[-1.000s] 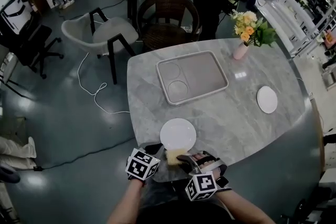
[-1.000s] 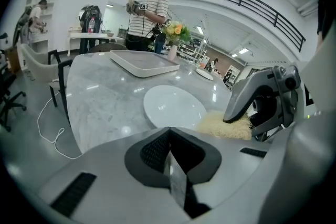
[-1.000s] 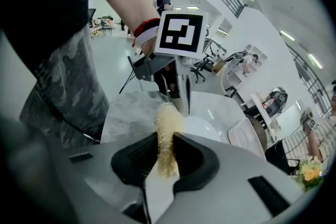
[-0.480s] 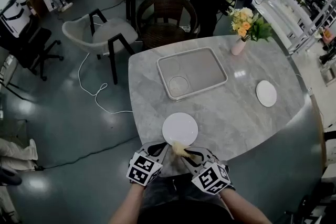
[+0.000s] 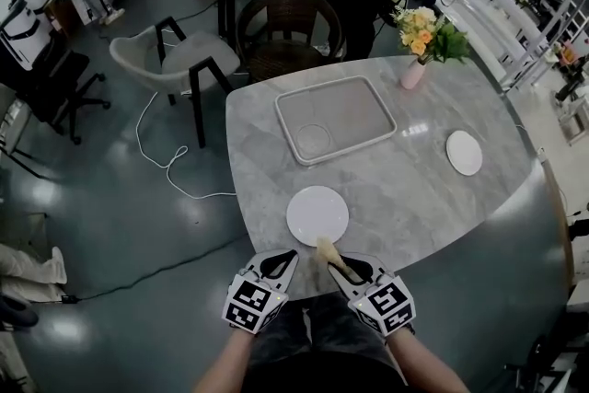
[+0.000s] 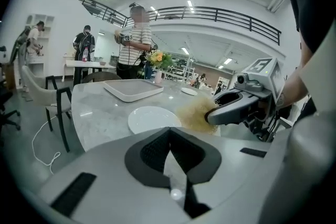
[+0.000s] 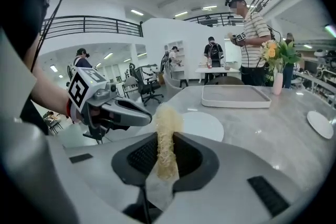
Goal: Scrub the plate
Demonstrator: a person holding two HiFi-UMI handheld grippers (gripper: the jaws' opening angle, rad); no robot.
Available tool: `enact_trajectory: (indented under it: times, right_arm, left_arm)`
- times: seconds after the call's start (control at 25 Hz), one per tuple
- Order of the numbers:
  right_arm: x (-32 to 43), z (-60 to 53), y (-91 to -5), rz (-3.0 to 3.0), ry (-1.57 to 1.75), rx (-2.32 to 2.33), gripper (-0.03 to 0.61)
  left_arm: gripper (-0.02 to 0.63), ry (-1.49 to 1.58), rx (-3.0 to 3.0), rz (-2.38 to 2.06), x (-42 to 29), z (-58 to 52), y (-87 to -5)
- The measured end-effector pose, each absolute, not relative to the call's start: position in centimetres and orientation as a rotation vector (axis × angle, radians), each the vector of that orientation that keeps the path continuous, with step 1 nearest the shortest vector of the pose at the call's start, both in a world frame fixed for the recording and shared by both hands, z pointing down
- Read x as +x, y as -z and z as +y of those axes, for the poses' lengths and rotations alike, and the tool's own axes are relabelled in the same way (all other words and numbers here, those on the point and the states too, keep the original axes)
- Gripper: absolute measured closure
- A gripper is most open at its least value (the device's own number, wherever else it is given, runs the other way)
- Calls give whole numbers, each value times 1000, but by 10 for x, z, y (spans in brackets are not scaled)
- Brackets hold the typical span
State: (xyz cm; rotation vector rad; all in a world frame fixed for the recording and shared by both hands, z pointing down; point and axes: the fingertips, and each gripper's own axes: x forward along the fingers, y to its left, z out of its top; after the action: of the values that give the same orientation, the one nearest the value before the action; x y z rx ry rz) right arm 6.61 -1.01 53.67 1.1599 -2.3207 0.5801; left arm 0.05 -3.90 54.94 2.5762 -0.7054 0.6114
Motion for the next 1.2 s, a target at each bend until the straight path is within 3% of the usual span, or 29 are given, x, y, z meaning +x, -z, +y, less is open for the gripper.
enact_trajectory:
  times: [0.64, 1.2]
  right_arm:
    - [72, 6, -514, -2453, -562, 1093, 499]
    - [113, 91, -480, -2549, -518, 1054, 499]
  left_arm:
    - [601, -431, 2505, -921, -8, -14, -521]
    - [601, -240, 2425, -1148, 17, 70, -485]
